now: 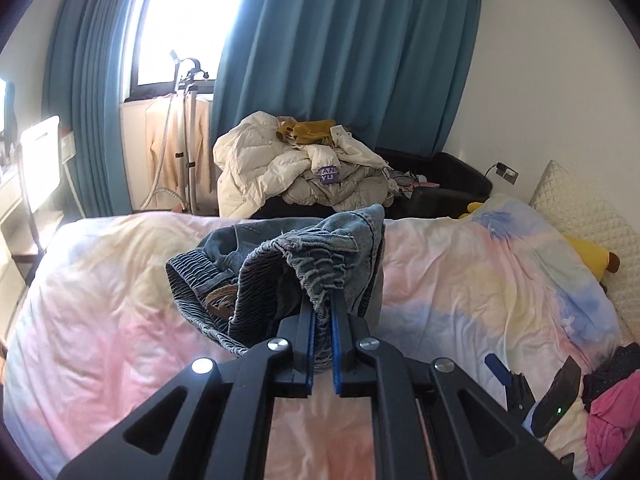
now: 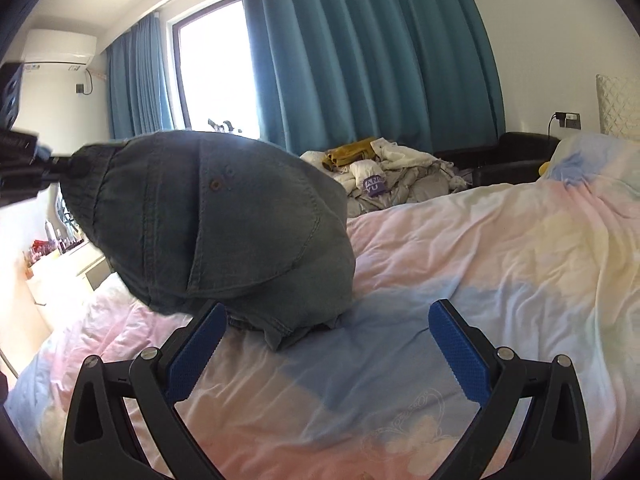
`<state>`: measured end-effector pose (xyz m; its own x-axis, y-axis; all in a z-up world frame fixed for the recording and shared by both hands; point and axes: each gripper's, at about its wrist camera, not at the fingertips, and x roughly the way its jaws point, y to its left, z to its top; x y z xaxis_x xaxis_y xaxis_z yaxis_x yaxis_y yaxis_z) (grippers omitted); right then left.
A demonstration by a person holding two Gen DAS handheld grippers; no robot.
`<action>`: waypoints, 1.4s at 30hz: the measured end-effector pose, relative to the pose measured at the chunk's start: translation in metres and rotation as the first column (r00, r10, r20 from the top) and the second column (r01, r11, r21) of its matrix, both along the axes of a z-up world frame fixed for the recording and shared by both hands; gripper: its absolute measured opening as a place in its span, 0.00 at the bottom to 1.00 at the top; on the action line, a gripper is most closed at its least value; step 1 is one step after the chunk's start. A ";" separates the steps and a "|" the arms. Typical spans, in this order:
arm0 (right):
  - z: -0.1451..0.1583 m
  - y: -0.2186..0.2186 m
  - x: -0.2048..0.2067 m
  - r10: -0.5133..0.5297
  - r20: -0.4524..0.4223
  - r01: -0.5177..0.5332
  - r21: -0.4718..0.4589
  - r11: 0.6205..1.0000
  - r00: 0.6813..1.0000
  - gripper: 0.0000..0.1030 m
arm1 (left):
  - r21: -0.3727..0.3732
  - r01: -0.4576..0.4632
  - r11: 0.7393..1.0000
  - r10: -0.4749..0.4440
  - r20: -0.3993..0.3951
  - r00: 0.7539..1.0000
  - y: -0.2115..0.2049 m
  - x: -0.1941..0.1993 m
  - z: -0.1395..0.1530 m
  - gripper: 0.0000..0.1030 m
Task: Fold clothes
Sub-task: 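Lift the jeans with the left gripper and lay them across the bed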
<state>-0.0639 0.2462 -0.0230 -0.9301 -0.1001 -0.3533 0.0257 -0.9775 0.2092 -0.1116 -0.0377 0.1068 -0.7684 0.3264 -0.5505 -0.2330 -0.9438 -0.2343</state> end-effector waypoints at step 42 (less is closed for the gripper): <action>0.002 0.014 0.004 0.038 0.047 -0.032 -0.124 0.992 0.998 1.00 | 0.100 -0.109 0.989 0.093 0.151 0.984 -0.064 -0.068 -0.054 0.49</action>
